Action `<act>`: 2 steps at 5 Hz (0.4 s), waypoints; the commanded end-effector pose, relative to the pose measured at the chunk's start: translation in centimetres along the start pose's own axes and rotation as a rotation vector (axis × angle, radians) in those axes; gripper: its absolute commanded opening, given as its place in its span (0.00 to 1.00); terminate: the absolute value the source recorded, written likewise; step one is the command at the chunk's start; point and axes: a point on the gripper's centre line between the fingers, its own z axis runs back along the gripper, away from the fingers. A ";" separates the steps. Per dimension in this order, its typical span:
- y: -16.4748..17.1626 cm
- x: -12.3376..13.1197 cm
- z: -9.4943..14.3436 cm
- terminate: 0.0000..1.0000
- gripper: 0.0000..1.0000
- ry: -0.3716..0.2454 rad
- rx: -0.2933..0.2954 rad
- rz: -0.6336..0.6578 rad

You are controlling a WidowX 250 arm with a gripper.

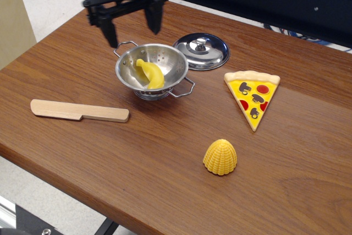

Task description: Take banana out of colander

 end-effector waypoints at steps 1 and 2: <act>-0.3 0.2 -0.7 0.00 1.00 -0.079 0.007 -0.056; -0.2 -0.3 -1.8 0.00 1.00 -0.005 0.049 -0.079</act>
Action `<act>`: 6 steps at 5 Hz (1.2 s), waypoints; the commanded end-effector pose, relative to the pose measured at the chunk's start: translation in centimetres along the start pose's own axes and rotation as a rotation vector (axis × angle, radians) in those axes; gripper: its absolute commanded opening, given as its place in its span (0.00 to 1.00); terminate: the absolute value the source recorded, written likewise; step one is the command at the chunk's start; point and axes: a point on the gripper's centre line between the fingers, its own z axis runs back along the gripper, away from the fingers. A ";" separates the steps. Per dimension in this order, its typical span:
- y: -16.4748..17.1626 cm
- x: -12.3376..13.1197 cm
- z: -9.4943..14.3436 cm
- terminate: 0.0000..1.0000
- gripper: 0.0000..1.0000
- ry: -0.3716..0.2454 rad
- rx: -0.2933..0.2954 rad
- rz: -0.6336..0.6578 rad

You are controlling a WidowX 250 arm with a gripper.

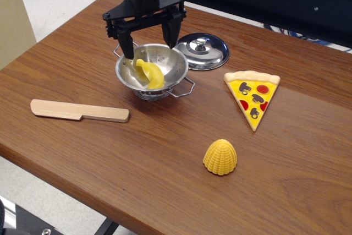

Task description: Take banana out of colander

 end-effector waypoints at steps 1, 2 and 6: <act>0.1 0.4 -1.3 0.00 1.00 0.048 0.042 -0.018; -0.5 0.5 -1.9 0.00 1.00 0.091 0.045 -0.020; -0.7 0.0 -3.4 0.00 1.00 0.038 0.035 0.041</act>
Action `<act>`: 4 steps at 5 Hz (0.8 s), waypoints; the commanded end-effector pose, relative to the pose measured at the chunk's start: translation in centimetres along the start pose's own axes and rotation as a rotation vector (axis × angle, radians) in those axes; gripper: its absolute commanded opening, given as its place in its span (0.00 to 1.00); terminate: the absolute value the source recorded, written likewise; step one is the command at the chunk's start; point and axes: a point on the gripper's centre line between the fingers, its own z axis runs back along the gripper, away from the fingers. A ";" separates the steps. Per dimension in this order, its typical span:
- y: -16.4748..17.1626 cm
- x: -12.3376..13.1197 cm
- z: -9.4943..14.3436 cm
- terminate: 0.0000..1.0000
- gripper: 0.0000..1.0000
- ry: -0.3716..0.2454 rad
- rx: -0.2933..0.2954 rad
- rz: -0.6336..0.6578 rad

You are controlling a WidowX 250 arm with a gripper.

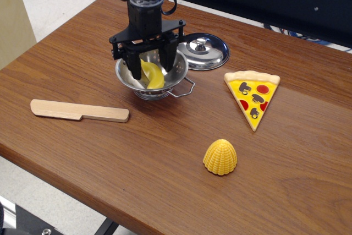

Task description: Take banana out of colander

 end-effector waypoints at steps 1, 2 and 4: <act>-0.4 0.6 0.3 0.00 1.00 -0.054 -0.024 0.024; -0.3 0.6 1.2 0.00 0.00 -0.054 -0.060 0.054; -0.3 1.2 4.9 0.00 0.00 -0.009 -0.132 0.111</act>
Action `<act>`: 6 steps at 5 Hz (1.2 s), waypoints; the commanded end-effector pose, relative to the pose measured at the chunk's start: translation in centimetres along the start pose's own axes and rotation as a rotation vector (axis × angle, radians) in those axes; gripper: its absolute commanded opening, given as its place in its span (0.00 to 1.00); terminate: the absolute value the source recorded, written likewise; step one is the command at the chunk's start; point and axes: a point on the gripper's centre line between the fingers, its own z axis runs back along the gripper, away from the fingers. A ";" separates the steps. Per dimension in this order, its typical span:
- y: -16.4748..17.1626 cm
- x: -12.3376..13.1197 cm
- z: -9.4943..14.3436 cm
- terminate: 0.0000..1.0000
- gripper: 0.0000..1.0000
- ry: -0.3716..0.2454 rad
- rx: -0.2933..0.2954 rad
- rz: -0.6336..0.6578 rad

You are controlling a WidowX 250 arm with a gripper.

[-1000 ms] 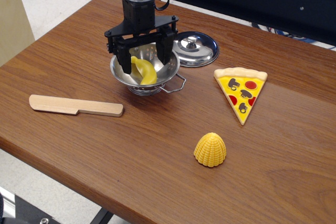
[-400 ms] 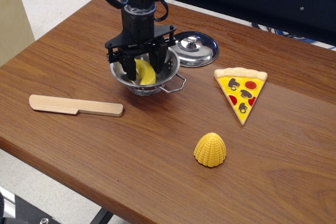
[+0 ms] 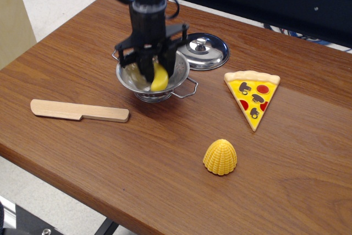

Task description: Take banana out of colander

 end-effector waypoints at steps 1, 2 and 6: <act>-0.8 1.0 7.0 0.00 0.00 -0.104 -0.194 0.106; -2.2 -0.7 8.0 0.00 0.00 -0.062 -0.203 0.124; -8.0 -12.2 6.9 0.00 0.00 0.024 -0.124 -0.016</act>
